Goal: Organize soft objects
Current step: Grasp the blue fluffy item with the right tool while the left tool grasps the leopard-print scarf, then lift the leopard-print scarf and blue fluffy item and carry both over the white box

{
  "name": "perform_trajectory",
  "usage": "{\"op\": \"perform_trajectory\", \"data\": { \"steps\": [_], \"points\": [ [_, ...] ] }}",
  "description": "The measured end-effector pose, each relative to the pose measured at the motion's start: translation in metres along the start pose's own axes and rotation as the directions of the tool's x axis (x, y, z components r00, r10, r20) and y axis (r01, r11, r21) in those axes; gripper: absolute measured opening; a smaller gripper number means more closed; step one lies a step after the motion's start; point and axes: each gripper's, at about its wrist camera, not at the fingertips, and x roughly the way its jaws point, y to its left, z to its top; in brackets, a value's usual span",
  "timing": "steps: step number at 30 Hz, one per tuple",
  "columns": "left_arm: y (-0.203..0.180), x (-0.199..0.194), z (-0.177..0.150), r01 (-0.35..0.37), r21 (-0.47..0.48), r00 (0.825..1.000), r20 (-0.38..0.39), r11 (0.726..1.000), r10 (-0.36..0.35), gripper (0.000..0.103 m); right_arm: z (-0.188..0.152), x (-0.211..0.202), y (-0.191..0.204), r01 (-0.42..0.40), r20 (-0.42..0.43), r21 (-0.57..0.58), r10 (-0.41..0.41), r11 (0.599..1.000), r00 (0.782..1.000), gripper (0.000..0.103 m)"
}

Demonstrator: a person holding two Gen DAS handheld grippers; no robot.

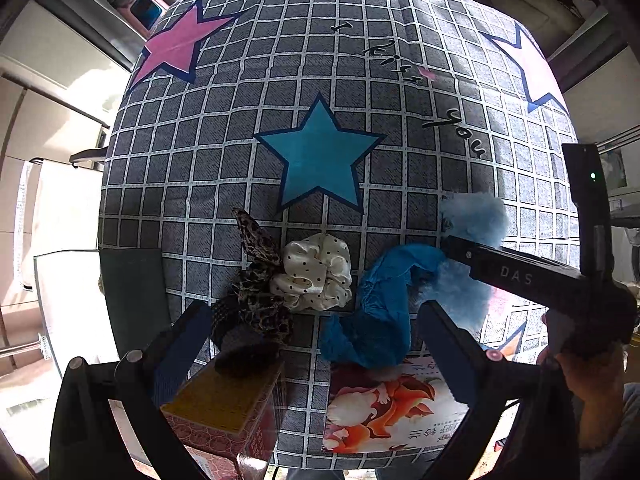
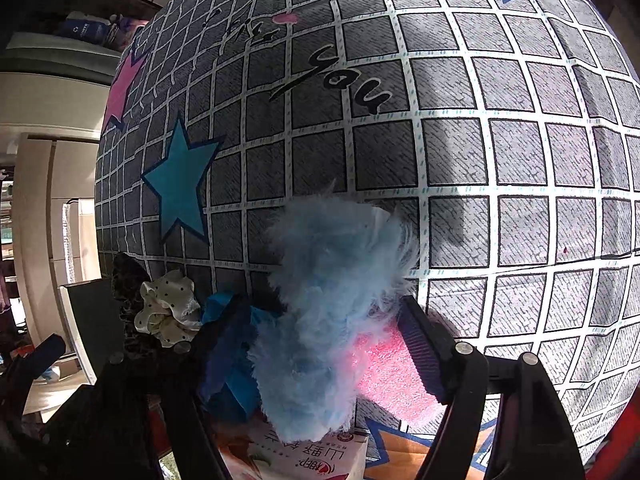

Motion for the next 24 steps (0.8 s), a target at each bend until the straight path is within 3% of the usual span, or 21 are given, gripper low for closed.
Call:
{"op": "perform_trajectory", "data": {
  "steps": [1,2,6,8,12,15,18,19,21,23,24],
  "points": [
    [0.011,0.003,0.005,0.001,-0.033,1.0,-0.016,0.999,-0.001,0.103,0.003,0.006,0.005,-0.006,-0.009,-0.014,0.006,1.0,1.0,0.032],
    [0.023,0.008,0.01,0.004,-0.07,0.999,-0.032,0.998,-0.006,0.103,0.005,0.008,0.008,-0.014,-0.01,-0.025,0.014,1.0,1.0,0.026],
    [0.059,0.041,0.028,-0.004,-0.185,0.994,-0.106,0.983,-0.016,0.103,0.014,-0.014,0.003,-0.105,0.075,-0.007,0.105,0.994,0.992,0.026],
    [0.07,0.062,0.033,0.016,-0.23,0.986,-0.159,0.973,-0.054,0.098,0.019,-0.028,-0.005,-0.124,0.101,0.006,0.123,0.992,0.987,0.026],
    [0.071,0.093,0.042,-0.019,-0.207,0.972,-0.232,0.978,-0.03,0.097,0.021,-0.052,-0.022,-0.12,0.14,0.016,0.116,0.993,0.983,0.026],
    [0.067,0.113,0.044,-0.003,-0.21,0.955,-0.291,0.978,-0.06,0.096,0.017,-0.058,-0.034,-0.115,0.148,0.032,0.109,0.993,0.983,0.026],
    [0.06,0.125,0.044,-0.017,-0.182,0.942,-0.332,0.983,-0.045,0.088,0.012,-0.058,-0.043,-0.111,0.145,0.053,0.103,0.992,0.984,0.026],
    [0.058,0.129,0.043,-0.021,-0.17,0.935,-0.352,0.985,-0.041,0.083,0.01,-0.059,-0.047,-0.102,0.148,0.058,0.093,0.993,0.985,0.026],
    [0.055,0.133,0.04,0.015,-0.17,0.926,-0.369,0.985,-0.077,0.065,0.009,-0.06,-0.052,-0.058,0.159,0.065,0.047,0.996,0.986,0.026],
    [0.056,0.131,0.04,0.078,-0.203,0.926,-0.347,0.976,-0.146,0.027,0.011,-0.062,-0.058,-0.006,0.17,0.07,-0.006,0.998,0.985,0.026],
    [0.055,0.128,0.041,0.078,-0.201,0.931,-0.335,0.977,-0.143,0.027,0.012,-0.062,-0.062,0.003,0.168,0.074,-0.016,0.997,0.986,0.026]
  ]
}}
